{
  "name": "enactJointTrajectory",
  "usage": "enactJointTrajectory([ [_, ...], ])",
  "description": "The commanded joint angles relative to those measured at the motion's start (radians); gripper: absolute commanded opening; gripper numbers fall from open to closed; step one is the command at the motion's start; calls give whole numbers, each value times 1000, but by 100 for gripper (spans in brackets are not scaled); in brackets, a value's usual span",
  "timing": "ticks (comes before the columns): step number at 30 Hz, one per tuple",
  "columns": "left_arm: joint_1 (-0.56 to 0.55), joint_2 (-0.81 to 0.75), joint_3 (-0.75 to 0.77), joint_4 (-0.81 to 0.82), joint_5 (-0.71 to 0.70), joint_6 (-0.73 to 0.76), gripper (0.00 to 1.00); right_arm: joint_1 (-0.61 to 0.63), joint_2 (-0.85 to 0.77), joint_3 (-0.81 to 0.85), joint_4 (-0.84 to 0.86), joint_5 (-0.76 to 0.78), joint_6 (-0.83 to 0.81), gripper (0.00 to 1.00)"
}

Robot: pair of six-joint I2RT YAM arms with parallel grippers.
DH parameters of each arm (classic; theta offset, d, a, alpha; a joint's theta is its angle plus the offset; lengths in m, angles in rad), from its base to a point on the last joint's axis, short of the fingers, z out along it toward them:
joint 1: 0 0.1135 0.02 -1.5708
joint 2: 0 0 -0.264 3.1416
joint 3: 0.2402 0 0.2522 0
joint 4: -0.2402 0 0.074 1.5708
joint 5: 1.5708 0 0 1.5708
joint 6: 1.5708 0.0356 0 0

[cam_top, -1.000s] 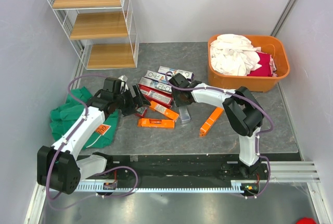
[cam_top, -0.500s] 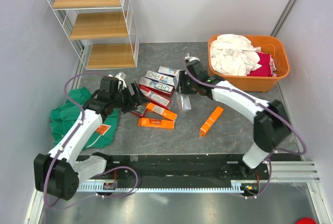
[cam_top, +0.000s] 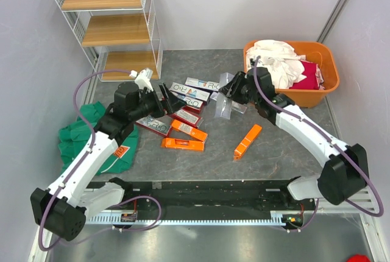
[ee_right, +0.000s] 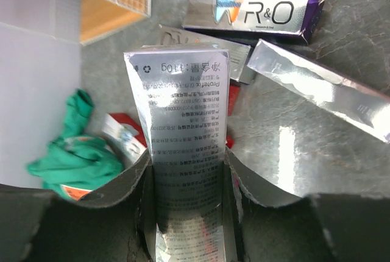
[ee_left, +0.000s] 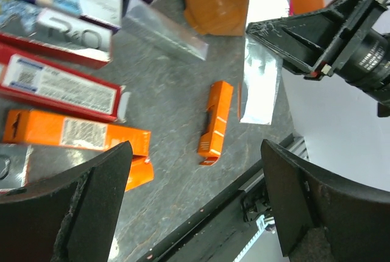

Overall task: Place and organize the toothpastes onto the shelf
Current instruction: Pick up the toothpaste from the center of the board.

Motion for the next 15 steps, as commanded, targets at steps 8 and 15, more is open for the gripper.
enactJointTrajectory([
  [8, -211, 133, 172, 105, -97, 39, 93, -84, -233, -172, 217, 14, 408, 2],
  [15, -352, 225, 245, 110, -206, 111, 93, -94, -397, -319, 280, 155, 676, 2],
])
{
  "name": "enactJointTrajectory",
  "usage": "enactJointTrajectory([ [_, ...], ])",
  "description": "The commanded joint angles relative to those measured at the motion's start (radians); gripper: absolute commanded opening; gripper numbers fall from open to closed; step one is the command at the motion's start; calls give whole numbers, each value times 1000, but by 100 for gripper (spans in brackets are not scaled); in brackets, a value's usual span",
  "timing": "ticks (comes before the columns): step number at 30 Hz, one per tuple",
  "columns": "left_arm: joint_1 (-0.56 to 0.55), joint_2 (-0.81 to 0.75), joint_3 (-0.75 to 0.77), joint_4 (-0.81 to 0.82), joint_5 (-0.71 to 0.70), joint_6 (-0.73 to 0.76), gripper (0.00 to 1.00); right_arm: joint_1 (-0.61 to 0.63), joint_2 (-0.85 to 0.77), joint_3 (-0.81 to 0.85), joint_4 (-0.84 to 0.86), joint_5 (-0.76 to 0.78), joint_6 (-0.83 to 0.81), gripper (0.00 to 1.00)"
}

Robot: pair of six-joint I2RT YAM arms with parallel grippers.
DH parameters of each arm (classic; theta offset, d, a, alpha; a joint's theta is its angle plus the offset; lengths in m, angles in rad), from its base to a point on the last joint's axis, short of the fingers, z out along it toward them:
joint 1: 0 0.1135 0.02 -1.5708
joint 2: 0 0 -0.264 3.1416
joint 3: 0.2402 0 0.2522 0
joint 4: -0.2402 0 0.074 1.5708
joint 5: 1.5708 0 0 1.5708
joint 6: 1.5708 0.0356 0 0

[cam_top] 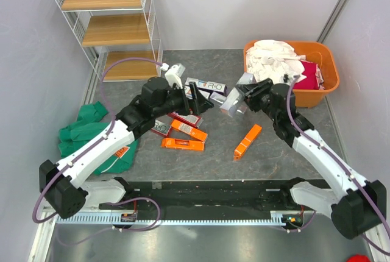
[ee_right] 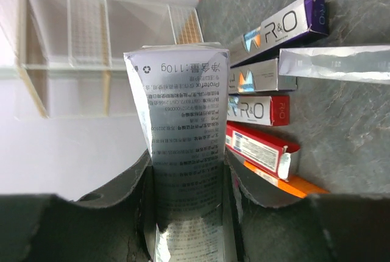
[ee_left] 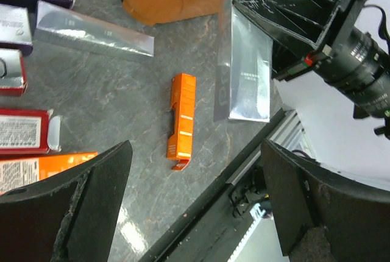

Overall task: Place and organize the toothpastes onto the shelf
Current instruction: Pick up the toothpaste from the center of the board.

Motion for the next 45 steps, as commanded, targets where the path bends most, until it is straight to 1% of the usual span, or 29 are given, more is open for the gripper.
enactJointTrajectory([
  [1, -87, 52, 87, 43, -107, 118, 93, -5, -117, -68, 115, 113, 241, 2],
  [4, -165, 97, 124, 50, -157, 171, 93, -8, -144, -91, 117, 110, 286, 3],
  [6, -194, 112, 129, 67, -189, 198, 93, -10, -146, -100, 117, 81, 312, 3],
  [10, -286, 112, 108, 171, -239, 286, 91, -10, -137, -135, 152, 30, 395, 3],
  [13, -322, 129, 111, 208, -289, 320, 91, -11, -128, -146, 166, 7, 415, 2],
  [16, -323, 169, 137, 212, -300, 328, 89, -11, -127, -143, 171, -2, 419, 2],
  [19, -323, 206, 160, 208, -292, 337, 84, -13, -135, -135, 171, -4, 423, 2],
  [20, -323, 215, 166, 207, -288, 339, 81, -14, -137, -134, 171, -7, 423, 2],
  [22, -326, 232, 175, 205, -294, 339, 79, -16, -140, -131, 171, -8, 424, 2],
  [27, -326, 232, 175, 204, -357, 340, 76, -17, -143, -125, 172, -19, 427, 2],
  [31, -326, 238, 180, 212, -345, 343, 66, -17, -138, -123, 174, -21, 426, 3],
  [41, -325, 214, 160, 212, -351, 339, 64, -19, -135, -141, 177, -19, 436, 3],
  [44, -328, 182, 131, 256, -383, 325, 64, -20, -128, -146, 183, -19, 441, 4],
  [45, -329, 174, 106, 268, -387, 320, 65, -20, -120, -146, 186, -47, 441, 4],
])
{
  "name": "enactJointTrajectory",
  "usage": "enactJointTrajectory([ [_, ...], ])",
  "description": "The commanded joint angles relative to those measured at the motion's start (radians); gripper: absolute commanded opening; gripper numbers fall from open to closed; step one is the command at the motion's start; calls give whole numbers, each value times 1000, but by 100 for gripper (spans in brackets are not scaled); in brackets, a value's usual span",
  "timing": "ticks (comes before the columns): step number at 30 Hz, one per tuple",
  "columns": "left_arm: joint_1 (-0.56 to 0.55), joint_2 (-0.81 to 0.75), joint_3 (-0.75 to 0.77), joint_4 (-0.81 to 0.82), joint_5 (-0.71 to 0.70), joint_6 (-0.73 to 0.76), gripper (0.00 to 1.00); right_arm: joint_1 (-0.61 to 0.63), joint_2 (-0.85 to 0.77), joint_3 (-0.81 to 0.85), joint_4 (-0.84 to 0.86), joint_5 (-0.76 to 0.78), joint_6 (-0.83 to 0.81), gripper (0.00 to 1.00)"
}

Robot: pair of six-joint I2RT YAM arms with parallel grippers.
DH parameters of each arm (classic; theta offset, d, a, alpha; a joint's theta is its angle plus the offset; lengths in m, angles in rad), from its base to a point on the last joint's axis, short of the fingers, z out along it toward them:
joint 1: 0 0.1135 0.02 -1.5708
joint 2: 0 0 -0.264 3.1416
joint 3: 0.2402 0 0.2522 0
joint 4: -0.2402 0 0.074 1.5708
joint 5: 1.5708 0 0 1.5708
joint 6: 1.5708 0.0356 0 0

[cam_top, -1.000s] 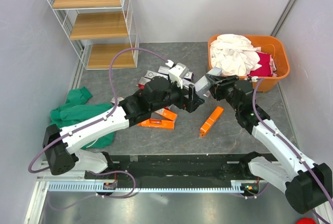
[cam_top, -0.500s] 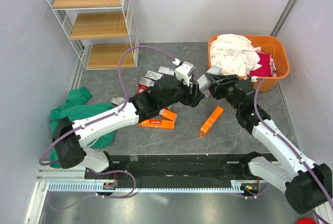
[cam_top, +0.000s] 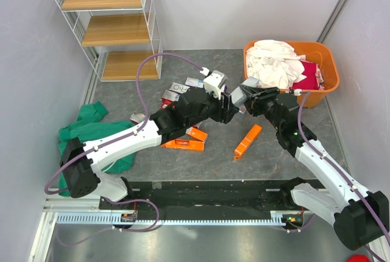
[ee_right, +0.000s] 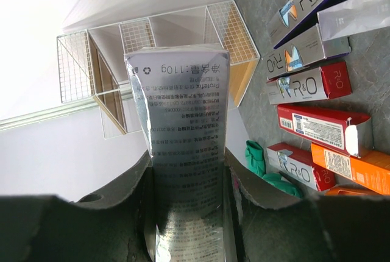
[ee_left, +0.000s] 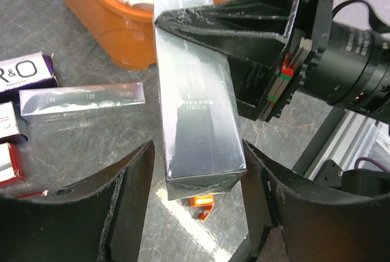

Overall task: Place and organize the toothpastes onto the shelf
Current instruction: Pick up the toothpaste from the center of the board.

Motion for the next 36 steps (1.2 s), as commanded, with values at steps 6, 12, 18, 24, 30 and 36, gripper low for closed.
enactJointTrajectory([
  [6, -5, -64, -37, 101, -48, 26, 60, -7, 13, -2, 104, -61, 44, 5],
  [12, -6, -47, -23, 95, -22, 23, 34, -10, 2, -22, 107, -55, 47, 11],
  [18, -6, -56, -23, 64, -56, 18, 24, -20, -7, -28, 110, -54, 48, 34],
  [24, -3, -77, -28, 48, -129, -22, 2, -29, -21, -33, 110, -60, 38, 79],
  [30, 46, -103, -55, 48, -107, -81, 2, -40, -38, -42, 108, -72, 29, 96],
  [36, 178, -169, -123, 69, 36, -186, 2, -52, -56, -49, 97, -84, 3, 98],
])
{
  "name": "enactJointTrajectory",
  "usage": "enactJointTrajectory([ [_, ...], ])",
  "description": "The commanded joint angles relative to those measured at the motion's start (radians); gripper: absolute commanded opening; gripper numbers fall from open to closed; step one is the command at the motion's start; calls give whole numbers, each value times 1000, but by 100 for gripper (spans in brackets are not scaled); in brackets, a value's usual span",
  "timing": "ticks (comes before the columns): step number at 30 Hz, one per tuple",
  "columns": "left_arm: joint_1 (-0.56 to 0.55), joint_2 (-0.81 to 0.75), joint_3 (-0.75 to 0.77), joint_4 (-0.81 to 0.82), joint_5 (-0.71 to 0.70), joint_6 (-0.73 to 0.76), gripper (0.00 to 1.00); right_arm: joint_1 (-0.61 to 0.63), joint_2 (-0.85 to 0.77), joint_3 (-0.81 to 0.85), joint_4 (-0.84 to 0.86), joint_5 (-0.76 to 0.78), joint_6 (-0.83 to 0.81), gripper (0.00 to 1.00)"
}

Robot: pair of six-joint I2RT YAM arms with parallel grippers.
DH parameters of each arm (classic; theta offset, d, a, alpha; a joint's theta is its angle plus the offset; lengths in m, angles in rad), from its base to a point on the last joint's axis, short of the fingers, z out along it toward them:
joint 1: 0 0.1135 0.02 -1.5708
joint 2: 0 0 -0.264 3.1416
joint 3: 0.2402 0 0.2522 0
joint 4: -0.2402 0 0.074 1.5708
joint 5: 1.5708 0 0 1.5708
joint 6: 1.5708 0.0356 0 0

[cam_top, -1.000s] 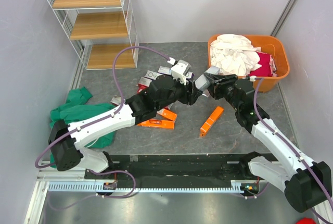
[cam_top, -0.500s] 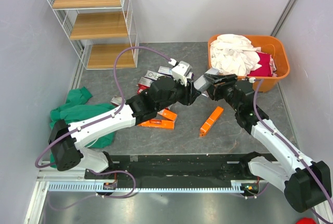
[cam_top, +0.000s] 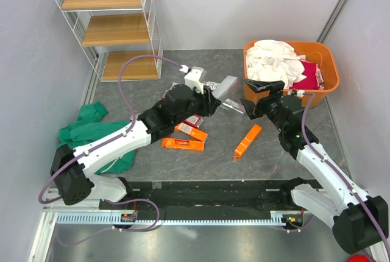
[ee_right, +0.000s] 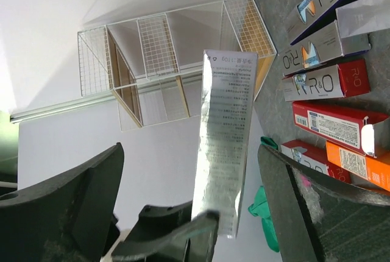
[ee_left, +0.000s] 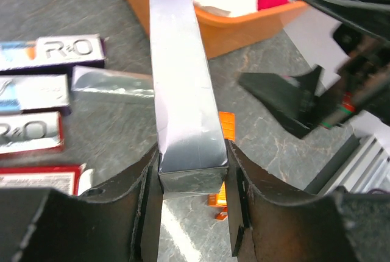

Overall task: Place and organize the toothpastes onto the shelf
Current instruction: Pick up the toothpaste from the center of the board, then place the toothpaste on the shelf.

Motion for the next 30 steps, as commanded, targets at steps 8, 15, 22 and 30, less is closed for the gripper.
enactJointTrajectory([
  [8, 408, -265, -186, 164, 344, -286, 2, -22, -29, 1, 26, -57, -89, 98],
  [15, 652, -359, -146, 90, 512, -324, 2, -27, -27, -15, 23, -66, -103, 98],
  [22, 875, -362, -82, 145, 689, -404, 2, -34, -20, -26, 23, -86, -129, 98],
  [30, 1002, -285, 71, 216, 841, -487, 2, -45, 2, 7, 23, -160, -218, 98],
])
